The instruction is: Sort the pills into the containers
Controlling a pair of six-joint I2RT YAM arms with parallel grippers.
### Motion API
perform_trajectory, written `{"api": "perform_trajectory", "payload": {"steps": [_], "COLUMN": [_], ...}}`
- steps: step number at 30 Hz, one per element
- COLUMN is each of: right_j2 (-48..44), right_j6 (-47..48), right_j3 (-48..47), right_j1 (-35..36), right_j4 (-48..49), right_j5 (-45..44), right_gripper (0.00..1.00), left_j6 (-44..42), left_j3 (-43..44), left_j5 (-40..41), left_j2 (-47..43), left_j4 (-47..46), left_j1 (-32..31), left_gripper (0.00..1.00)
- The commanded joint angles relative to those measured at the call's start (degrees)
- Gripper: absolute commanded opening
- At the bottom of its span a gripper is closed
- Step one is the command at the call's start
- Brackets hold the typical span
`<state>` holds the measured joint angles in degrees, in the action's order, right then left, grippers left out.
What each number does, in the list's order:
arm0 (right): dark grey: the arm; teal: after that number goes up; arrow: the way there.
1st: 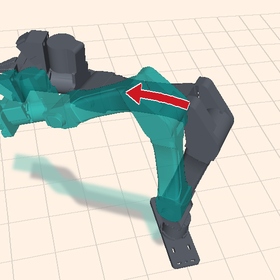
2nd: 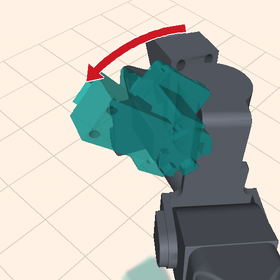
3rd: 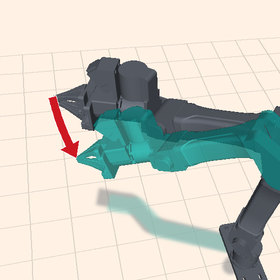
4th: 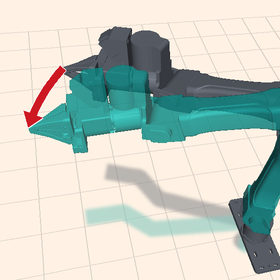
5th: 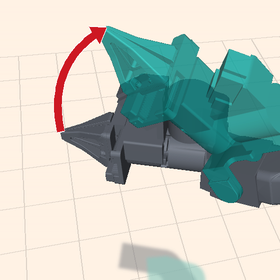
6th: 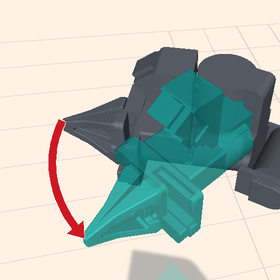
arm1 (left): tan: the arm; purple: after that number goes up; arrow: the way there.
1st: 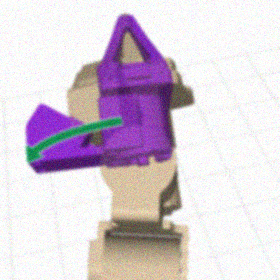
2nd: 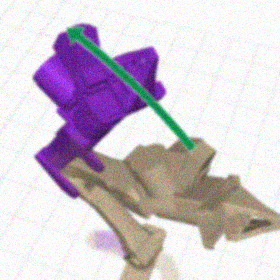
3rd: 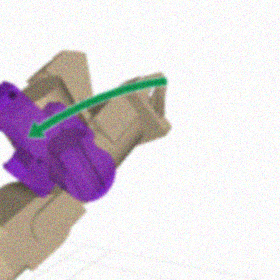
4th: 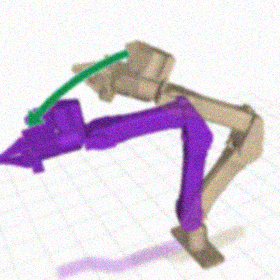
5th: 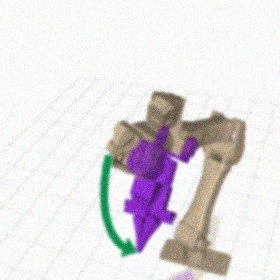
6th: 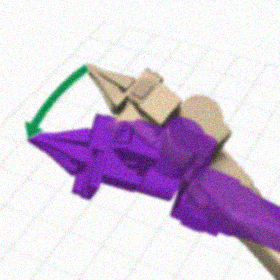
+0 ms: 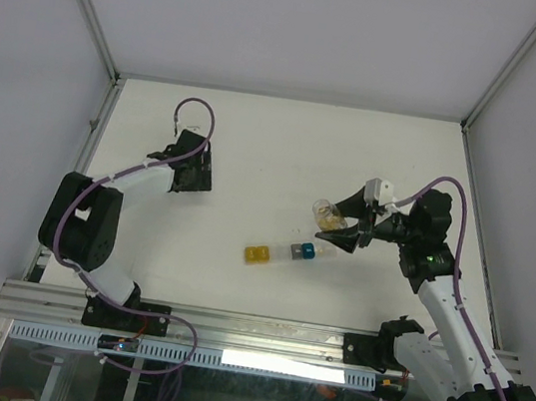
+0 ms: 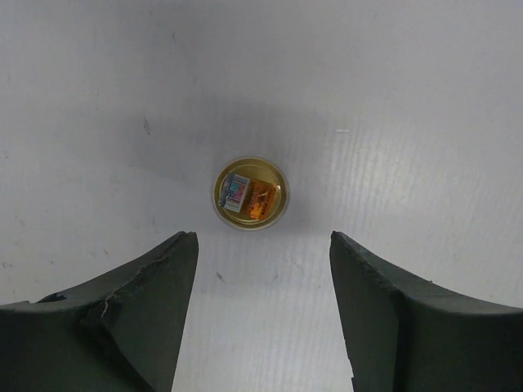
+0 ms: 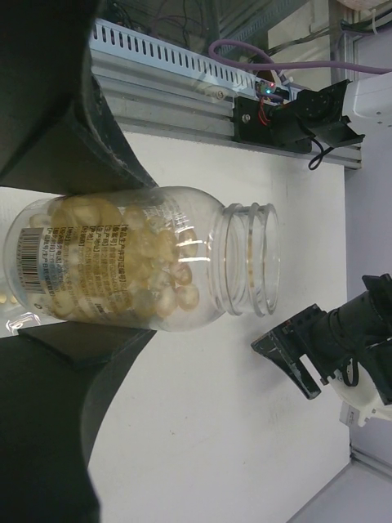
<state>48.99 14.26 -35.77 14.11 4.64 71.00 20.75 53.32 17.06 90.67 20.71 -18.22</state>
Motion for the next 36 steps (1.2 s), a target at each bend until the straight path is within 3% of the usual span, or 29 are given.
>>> {"api": "perform_trajectory", "payload": {"steps": [1,6,23,30,36], "right_j2": [0.02,0.19,0.36,0.45,0.59], "right_j6": [1.49,1.62,2.24,2.39,3.39], "right_j3": [-2.77,-2.75,-2.68,-2.68,-2.73], "right_j1": [-0.03,-0.3,-0.57,-0.81,-1.01], "right_j4": [0.75,0.55,0.28,0.06,-0.81], "right_j5": [1.23,1.42,1.98,1.97,1.78], "right_gripper": [0.0,0.0,0.0,0.0,0.0], "left_j6": [-1.85,-1.94,-3.15,-3.53,-3.4], "left_j3": [3.99,5.33,8.24,8.62,8.64], "left_j5": [0.95,-1.13,-2.44,-3.74,-6.49], "left_j2": [3.34,5.97,10.06,10.98,9.58], "left_j4": [-0.24,-0.31,-0.23,-0.06,0.51], "left_j1": [1.52,3.25,4.16,4.16,4.15], "left_gripper": [0.65,0.58,0.54,0.45,0.3]}}
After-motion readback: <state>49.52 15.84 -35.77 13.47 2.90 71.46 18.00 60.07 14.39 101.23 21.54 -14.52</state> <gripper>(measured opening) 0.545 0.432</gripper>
